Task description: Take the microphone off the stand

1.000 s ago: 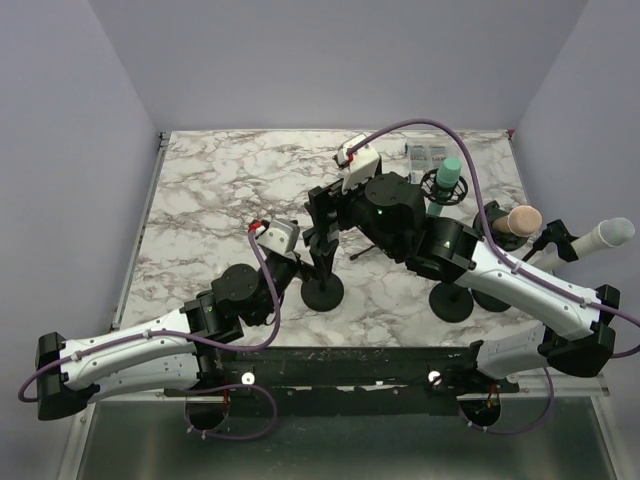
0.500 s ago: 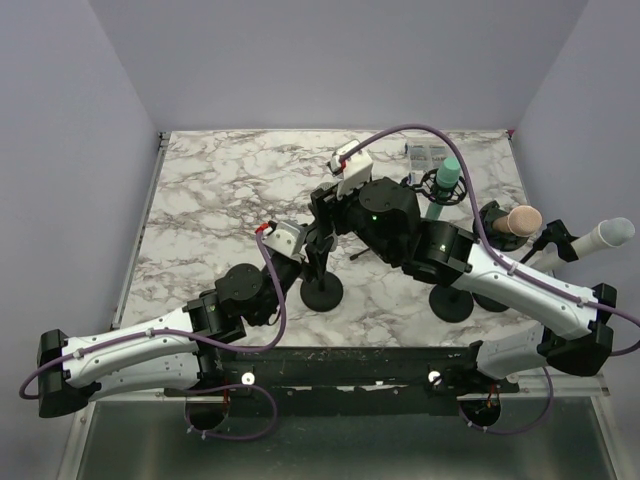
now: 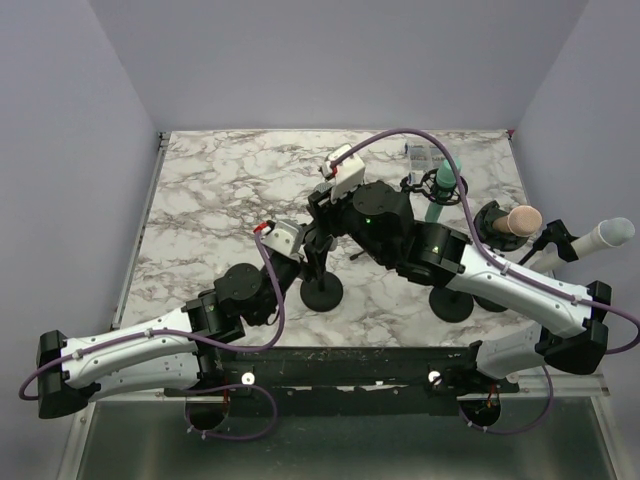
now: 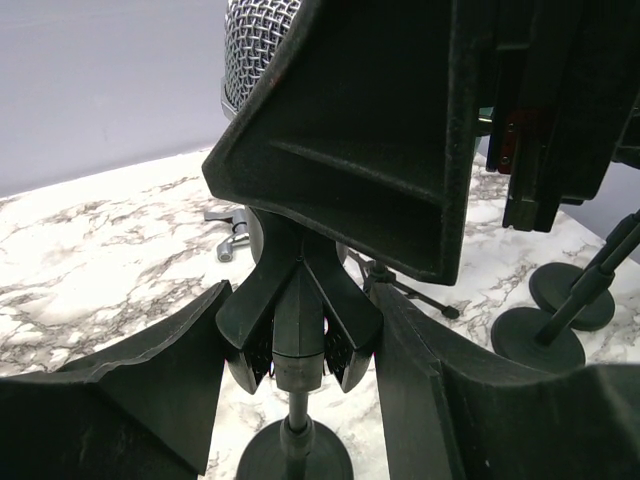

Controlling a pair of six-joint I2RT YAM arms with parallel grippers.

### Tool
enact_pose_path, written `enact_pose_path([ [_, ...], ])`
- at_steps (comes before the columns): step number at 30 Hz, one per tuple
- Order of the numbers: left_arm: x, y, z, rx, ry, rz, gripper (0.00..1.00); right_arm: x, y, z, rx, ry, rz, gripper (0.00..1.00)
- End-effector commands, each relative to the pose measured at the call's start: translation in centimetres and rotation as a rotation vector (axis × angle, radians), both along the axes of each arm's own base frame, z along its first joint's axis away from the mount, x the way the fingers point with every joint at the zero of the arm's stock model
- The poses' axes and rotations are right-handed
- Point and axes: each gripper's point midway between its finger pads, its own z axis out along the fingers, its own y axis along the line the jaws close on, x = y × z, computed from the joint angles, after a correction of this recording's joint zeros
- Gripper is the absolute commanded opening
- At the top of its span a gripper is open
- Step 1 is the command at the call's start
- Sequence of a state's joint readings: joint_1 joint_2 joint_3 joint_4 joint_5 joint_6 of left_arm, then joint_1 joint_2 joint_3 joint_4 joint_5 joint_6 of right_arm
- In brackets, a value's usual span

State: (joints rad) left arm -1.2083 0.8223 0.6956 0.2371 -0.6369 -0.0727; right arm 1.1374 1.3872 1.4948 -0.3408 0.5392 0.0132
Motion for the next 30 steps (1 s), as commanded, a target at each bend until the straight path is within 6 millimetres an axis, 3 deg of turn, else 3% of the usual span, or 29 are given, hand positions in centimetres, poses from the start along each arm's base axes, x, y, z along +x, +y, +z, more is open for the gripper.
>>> enact_pose_path([
  [1,-0.2,0.4,-0.2,0.019,0.022,0.001,0.0,0.5,-0.4,-0.8,-0.062,-0.049,-0.038,0.01],
  [10,-0.8,0.2,-0.7,-0.005,0.073,-0.032,0.0,0.4,-0.9,-0.4,-0.048,-0.064,-0.054,0.01],
  [11,-0.7,0.3,-0.7,-0.009,0.085,-0.019,0.13,0.4,-0.9,-0.4,-0.048,-0.061,-0.051,0.01],
  [13,-0.7,0.5,-0.5,-0.014,0.096,-0.005,0.57,0.3,-0.9,-0.4,-0.047,-0.059,-0.05,0.01],
  [15,-0.7,0.5,-0.2,-0.017,0.096,-0.006,0.83,0.3,-0.7,-0.5,-0.051,-0.055,-0.045,0.01],
  [17,-0.6,0.4,0.1,-0.018,0.087,-0.009,0.97,0.4,-0.6,-0.6,-0.052,-0.052,-0.046,0.01],
  [27,0.4,0.7,0.7,-0.005,0.021,0.047,0.96,0.1,-0.5,-0.3,-0.034,-0.047,-0.034,0.01],
  [29,0.8,0.9,0.7,0.004,0.024,0.079,0.87,0.2,-0.4,-0.2,-0.029,-0.047,-0.033,0.01],
  [30,1.0,0.9,0.6,0.015,0.025,0.093,0.76,0.2,-0.4,-0.3,-0.029,-0.047,-0.032,0.01],
])
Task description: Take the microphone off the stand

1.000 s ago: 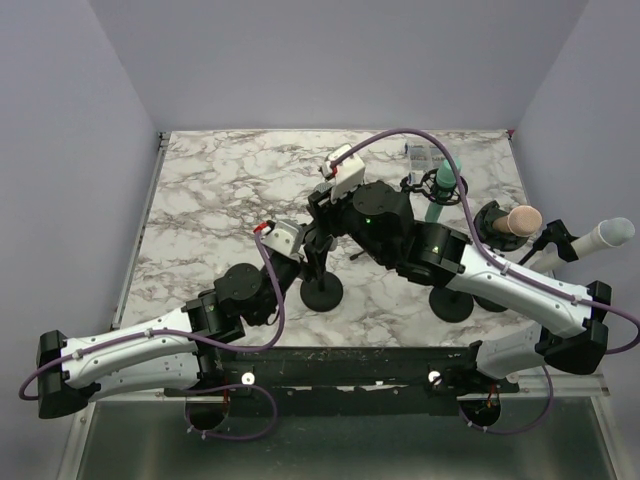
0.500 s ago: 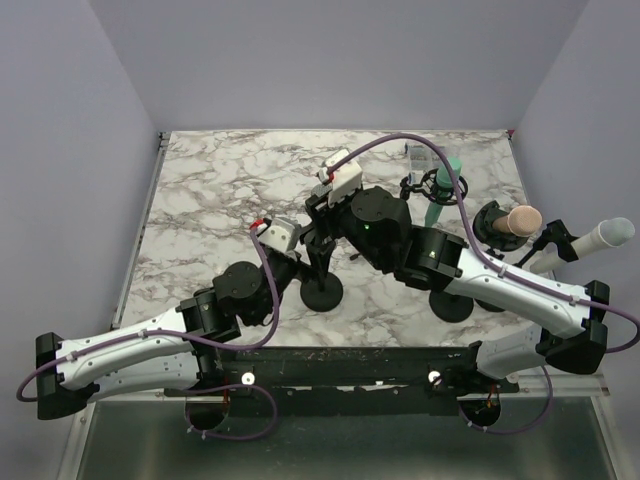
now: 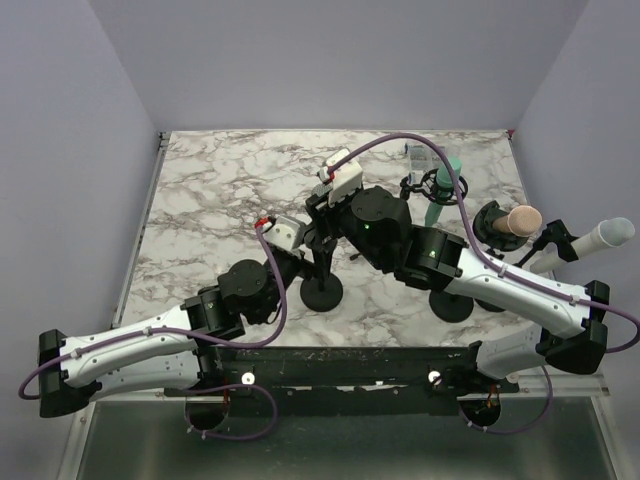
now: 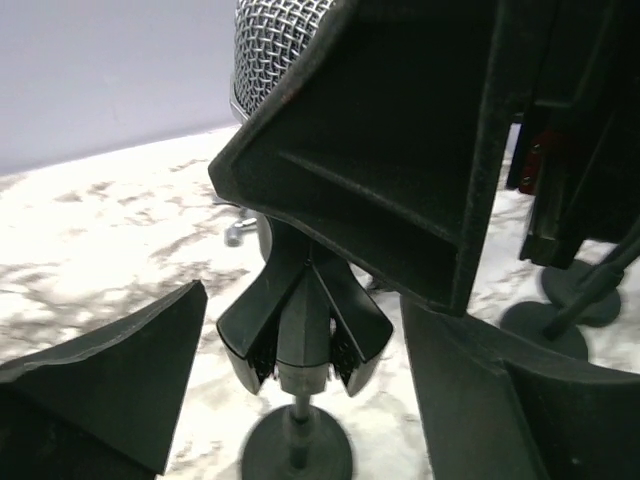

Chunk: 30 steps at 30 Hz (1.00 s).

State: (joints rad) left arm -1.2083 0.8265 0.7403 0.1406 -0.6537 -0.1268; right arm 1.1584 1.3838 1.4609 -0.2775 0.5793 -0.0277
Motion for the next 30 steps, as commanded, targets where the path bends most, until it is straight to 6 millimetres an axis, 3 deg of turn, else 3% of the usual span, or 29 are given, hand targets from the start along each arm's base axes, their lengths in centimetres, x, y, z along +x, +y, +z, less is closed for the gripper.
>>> enact_pose_path([
  [1,1.2,0.8,0.7,0.023,-0.02,0.091,0.59,0.2,-0.7,-0.1,-0.018,-0.005,-0.023,0.01],
  [3,1.4,1.2,0.4,0.018,-0.006,0.12,0.0,0.3,-0.6,-0.2,-0.021,-0.007,-0.025,0.01],
  [9,0.8,0.9,-0.6,0.017,0.022,0.074,0.0,0.4,-0.9,0.7,-0.004,-0.024,-0.041,0.01],
  [14,0.4,0.5,-1.2,0.018,0.034,0.038,0.0,0.5,-1.5,2.9,0.034,-0.058,-0.056,0.01],
  [18,0.3,0.4,-1.5,0.025,0.035,0.027,0.0,0.6,-2.1,5.9,0.064,-0.101,-0.069,0.01],
  [24,0.1,0.2,-1.8,0.029,0.038,0.013,0.0,-0.3,-3.9,12.0,0.161,-0.182,-0.051,0.01],
  [30,0.1,0.3,-1.7,0.031,0.038,0.01,0.0,-1.4,-5.2,15.6,0.231,-0.218,-0.022,0.01],
])
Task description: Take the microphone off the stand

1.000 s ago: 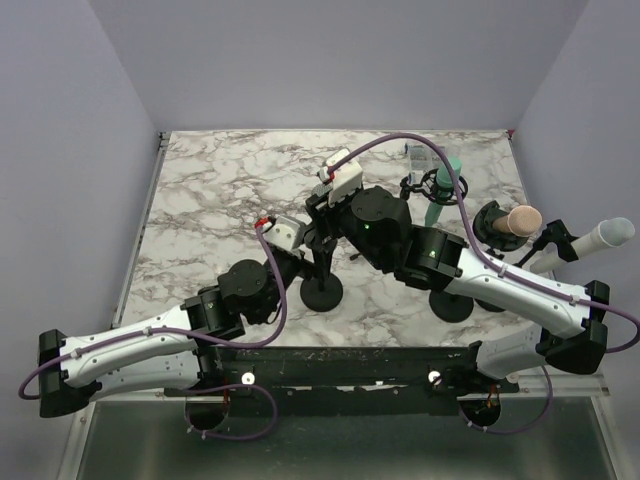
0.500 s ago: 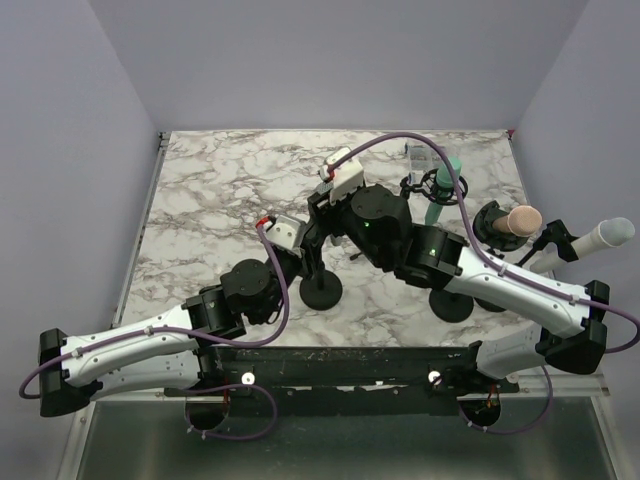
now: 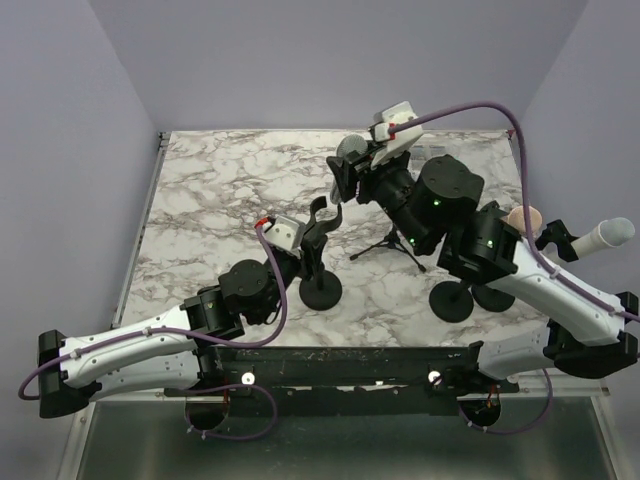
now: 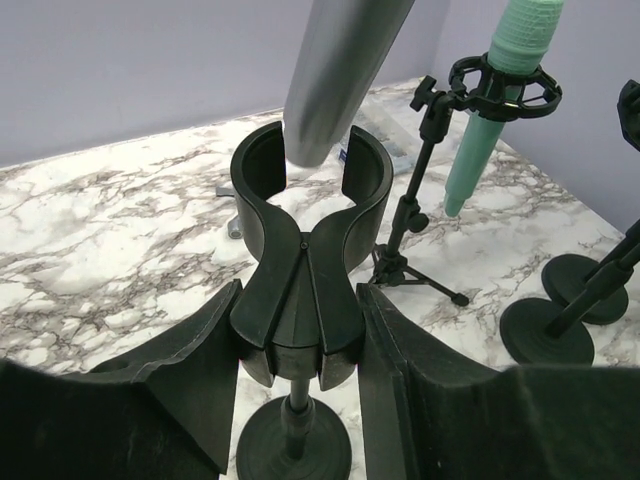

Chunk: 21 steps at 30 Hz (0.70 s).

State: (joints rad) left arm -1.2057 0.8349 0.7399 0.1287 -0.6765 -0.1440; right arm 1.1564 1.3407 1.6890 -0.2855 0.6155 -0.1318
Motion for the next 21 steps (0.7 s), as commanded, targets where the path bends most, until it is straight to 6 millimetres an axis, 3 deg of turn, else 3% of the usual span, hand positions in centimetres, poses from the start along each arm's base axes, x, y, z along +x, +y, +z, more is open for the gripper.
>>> enact_pose_path([
  [1,-0.3,0.0,-1.1,0.027,0.022,-0.017,0.0,-1.1,-2.3,4.5,0.093,-0.061,0.012,0.01],
  [3,-0.3,-0.1,-1.0,0.029,0.023,-0.021,0.0,-1.6,-2.9,5.1,0.121,-0.064,0.021,0.01],
  [4,-0.3,-0.1,-1.0,0.034,0.026,-0.024,0.09,-1.8,-3.2,5.3,0.133,-0.064,0.028,0.01],
  [5,-0.4,-0.2,-0.9,0.038,0.028,-0.034,0.26,-2.1,-3.5,5.5,0.147,-0.062,0.038,0.01],
  [6,-0.6,-0.4,-0.7,0.035,0.026,-0.052,0.53,-2.4,-3.8,5.5,0.154,-0.061,0.046,0.01],
  [7,-0.9,-0.7,-0.3,0.021,0.02,-0.077,0.7,-2.6,-3.9,5.4,0.157,-0.055,0.053,0.0],
  [8,-1.3,-0.9,0.1,0.003,0.012,-0.105,0.8,-2.8,-4.2,5.4,0.159,-0.05,0.054,0.01],
  [13,-2.4,-1.6,2.5,-0.064,-0.01,-0.188,0.99,-3.4,-5.1,4.6,0.159,-0.024,0.064,0.01],
  [21,-4.9,-1.1,7.8,-0.108,-0.103,-0.333,0.99,-4.7,-6.4,3.7,0.17,0.03,0.096,0.01],
])
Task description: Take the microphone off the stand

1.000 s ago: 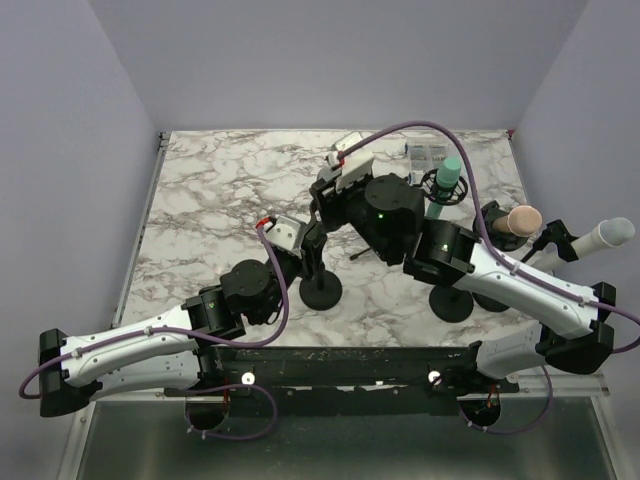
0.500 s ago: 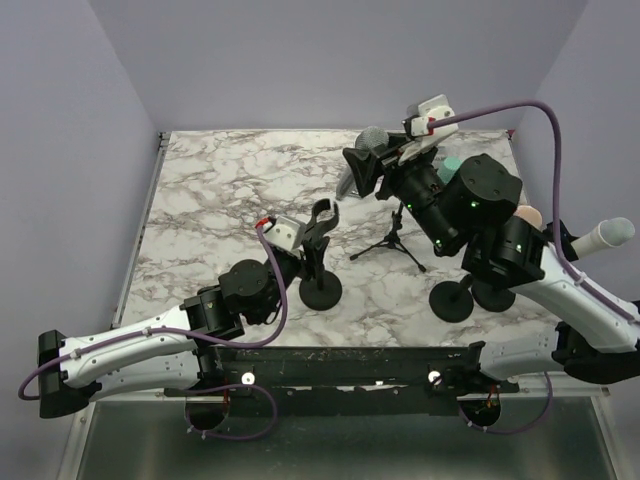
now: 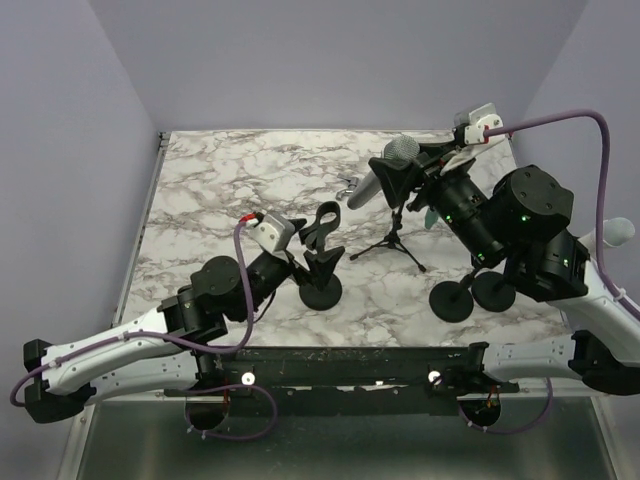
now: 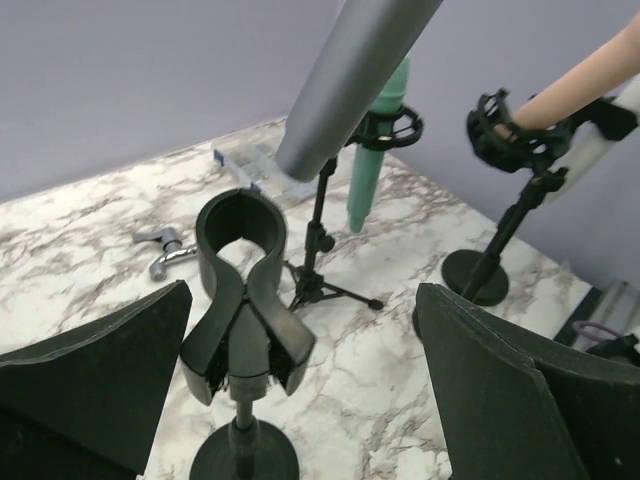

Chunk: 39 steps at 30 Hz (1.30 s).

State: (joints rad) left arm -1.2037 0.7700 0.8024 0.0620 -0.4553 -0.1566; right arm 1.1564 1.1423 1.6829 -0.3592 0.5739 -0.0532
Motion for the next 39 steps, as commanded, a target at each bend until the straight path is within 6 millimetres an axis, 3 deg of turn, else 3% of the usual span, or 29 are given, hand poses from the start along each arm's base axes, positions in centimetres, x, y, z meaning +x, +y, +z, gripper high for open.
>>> enact_pose_path([
  [1,-2.2,0.3,4.7,-0.051,-0.075,-0.124,0.99,-1.1,-0.2,-1.2,-0.01,0.041,0.06,0.01],
  [6,-2.9,-0.1,7.2,-0.051,-0.07,-0.181,0.99,-1.5,0.0,-2.9,-0.048,0.106,0.077,0.01],
  [11,-3.3,-2.5,8.7,-0.029,-0.069,-0.259,0.99,-2.0,0.3,-4.7,-0.076,0.168,0.102,0.01],
  [17,-2.8,-5.2,8.1,0.011,-0.049,-0.299,0.96,-3.2,1.3,-6.5,-0.055,0.222,0.18,0.01],
  [30,-1.1,-7.8,5.8,0.071,-0.013,-0.265,0.84,-4.3,1.3,-7.8,-0.054,0.254,0.234,0.01],
  [36,-0.1,-8.0,6.4,0.077,-0.042,-0.227,0.7,-4.7,1.3,-8.1,-0.041,0.256,0.256,0.01],
  [39,-0.2,-8.0,7.1,0.057,-0.059,-0.232,0.54,-4.8,1.2,-8.2,-0.037,0.256,0.258,0.01],
])
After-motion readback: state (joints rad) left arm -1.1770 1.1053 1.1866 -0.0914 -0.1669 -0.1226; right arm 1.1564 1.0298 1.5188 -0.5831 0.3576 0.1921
